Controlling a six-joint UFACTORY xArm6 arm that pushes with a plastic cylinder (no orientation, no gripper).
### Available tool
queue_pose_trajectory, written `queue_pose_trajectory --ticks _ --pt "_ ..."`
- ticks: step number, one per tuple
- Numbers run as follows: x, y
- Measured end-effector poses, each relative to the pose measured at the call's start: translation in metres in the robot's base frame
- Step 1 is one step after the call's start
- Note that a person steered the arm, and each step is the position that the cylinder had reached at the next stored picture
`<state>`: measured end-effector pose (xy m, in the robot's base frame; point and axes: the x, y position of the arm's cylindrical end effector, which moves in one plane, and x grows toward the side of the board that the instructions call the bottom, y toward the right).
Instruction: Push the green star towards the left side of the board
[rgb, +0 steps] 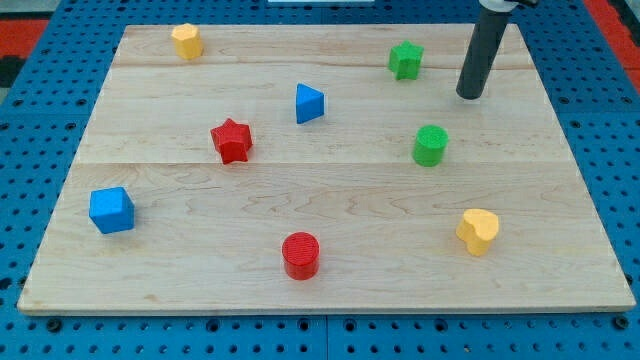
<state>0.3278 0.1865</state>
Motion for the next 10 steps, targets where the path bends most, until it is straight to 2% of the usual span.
queue_pose_trajectory --ticks 1,2,6,7,8,10 --pt "0.0 -0.014" --pt "0.0 -0.058" --pt "-0.082 -0.032" --pt "-0.094 -0.069" --pt "-0.092 -0.128" --pt "-0.078 -0.121"
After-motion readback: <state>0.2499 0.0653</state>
